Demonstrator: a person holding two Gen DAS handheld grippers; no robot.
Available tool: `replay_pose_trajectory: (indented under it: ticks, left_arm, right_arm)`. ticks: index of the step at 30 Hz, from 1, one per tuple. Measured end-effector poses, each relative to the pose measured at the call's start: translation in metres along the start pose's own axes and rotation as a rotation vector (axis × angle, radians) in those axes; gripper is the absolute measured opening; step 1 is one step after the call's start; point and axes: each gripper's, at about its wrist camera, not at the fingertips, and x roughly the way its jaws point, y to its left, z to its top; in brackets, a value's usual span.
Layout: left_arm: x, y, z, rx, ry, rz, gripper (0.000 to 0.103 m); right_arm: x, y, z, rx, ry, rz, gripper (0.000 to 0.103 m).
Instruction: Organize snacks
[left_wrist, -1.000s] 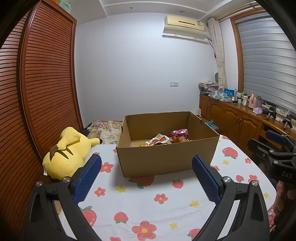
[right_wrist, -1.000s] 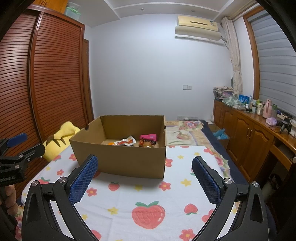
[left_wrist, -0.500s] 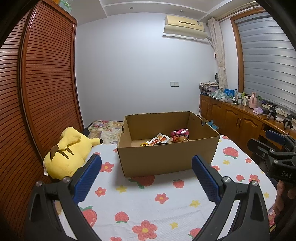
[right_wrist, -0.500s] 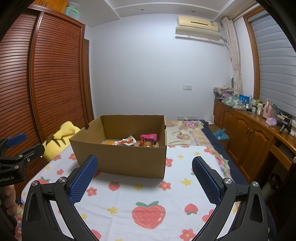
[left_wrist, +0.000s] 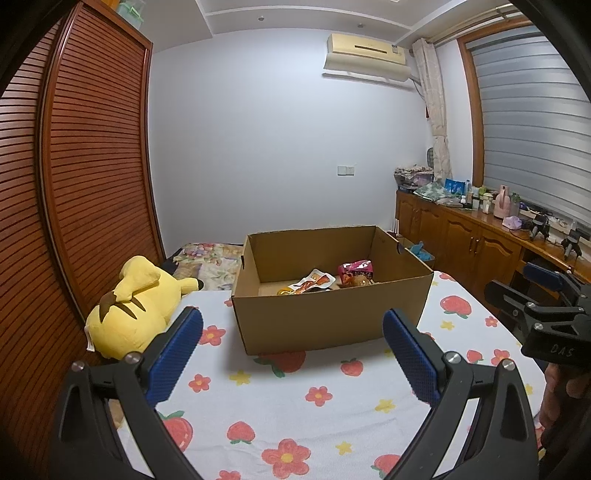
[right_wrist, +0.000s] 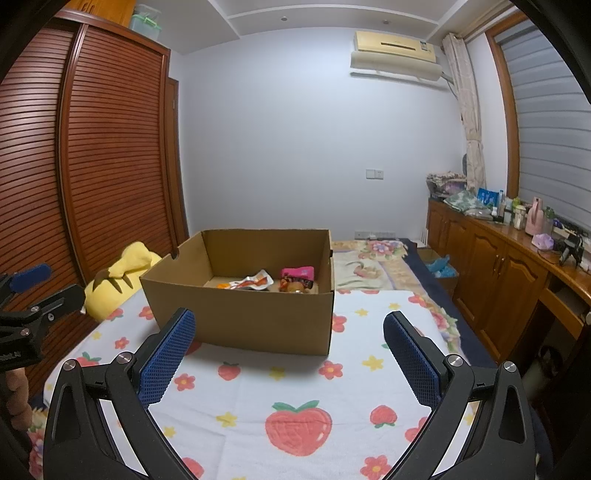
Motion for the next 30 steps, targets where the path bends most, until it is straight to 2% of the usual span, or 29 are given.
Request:
replay_pose_trajectory:
  ticks: [30]
  left_arm:
    - [0.002,-0.0017,-0.0056,-0.003,0.011,0.007,0.099]
  right_arm:
    - [0.0012,0.0005,-0.0009,-0.001,0.003,0.001,0.103]
